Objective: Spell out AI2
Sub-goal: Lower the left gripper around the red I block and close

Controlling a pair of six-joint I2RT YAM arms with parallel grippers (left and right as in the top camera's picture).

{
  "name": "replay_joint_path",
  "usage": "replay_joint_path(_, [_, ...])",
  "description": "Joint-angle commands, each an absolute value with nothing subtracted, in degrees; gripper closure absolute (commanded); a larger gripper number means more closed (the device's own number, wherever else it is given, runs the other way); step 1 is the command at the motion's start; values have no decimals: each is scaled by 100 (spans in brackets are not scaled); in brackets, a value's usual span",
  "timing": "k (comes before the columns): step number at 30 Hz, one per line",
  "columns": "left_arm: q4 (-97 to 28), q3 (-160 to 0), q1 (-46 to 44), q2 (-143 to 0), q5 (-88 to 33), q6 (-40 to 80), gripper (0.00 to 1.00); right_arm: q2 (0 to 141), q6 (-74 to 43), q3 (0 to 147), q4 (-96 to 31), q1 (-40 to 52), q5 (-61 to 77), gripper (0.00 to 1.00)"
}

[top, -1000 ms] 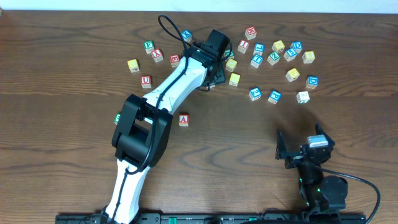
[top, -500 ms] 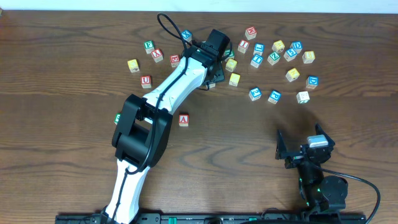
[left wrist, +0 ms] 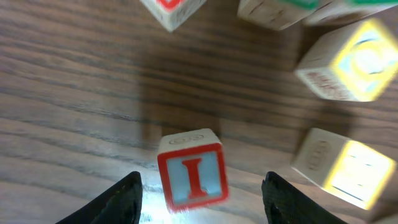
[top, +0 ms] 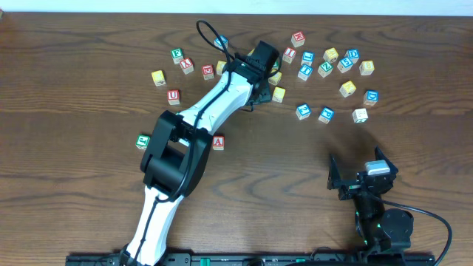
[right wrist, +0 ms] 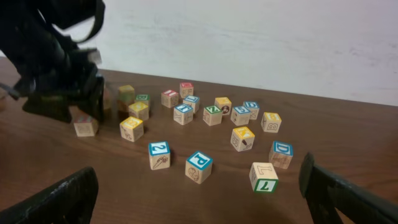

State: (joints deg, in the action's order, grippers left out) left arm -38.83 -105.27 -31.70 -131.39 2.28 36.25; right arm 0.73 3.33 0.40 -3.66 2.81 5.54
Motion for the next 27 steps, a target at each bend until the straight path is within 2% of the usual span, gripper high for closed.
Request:
replay_joint_path(1, [-3844,-10665,-3157,-13246,307,3695,39,56,261,32,-390,239,530,1])
replay_joint_path(12, [-3776,-10665,-3146,-13246,331,3697,39,56,261,32,-390,239,530,1])
replay_joint_path(17, [-3785,-10665,-3142,-13246,351,3697,44,56,261,32,-390,239,530,1])
replay_joint_path(27, [-3892,-10665,-3142,-13246,351,3695,44,56,259,32,-390,239,530,1])
